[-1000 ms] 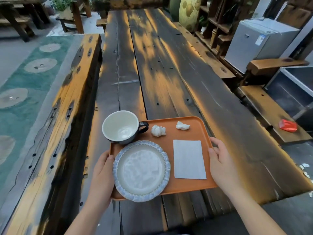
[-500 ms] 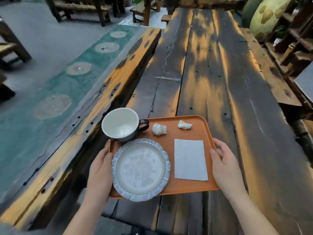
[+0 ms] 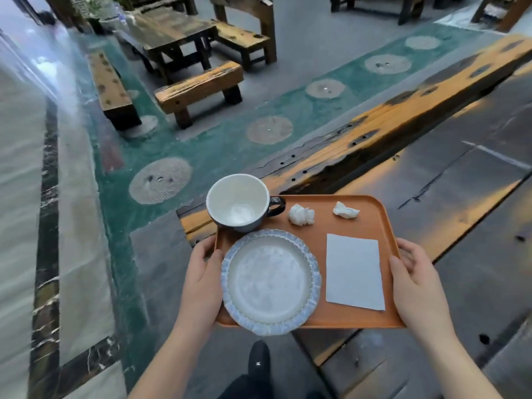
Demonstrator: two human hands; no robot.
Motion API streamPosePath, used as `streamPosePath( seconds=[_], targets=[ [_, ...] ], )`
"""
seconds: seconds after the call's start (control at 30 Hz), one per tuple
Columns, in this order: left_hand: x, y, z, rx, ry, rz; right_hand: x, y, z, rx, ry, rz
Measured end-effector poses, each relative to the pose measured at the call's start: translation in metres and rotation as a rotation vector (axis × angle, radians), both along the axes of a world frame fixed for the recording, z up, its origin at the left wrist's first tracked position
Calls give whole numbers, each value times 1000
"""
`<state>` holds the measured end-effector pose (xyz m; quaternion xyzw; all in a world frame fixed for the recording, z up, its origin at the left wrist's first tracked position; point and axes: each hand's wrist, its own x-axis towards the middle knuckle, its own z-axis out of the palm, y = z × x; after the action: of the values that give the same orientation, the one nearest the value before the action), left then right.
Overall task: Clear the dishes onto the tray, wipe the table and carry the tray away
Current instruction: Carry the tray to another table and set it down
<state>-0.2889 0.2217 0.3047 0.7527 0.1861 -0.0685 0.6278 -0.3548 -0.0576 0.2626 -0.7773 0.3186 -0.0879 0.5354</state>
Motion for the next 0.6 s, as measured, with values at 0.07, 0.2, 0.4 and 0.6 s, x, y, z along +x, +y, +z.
streamPosePath(
  seconds=[0.07, 0.2, 0.4, 0.6],
  targets=[
    [-6, 19, 5, 2, -1, 83, 14, 17, 3, 15, -16, 70],
    [-15, 58, 6, 7, 47, 197, 42, 49, 6, -2, 22, 222],
    [-15, 122, 2, 14, 50, 326, 83, 116, 15, -36, 68, 393],
    [-6, 207, -1, -32, 22, 407, 124, 206, 18, -96, 56, 506]
  ],
)
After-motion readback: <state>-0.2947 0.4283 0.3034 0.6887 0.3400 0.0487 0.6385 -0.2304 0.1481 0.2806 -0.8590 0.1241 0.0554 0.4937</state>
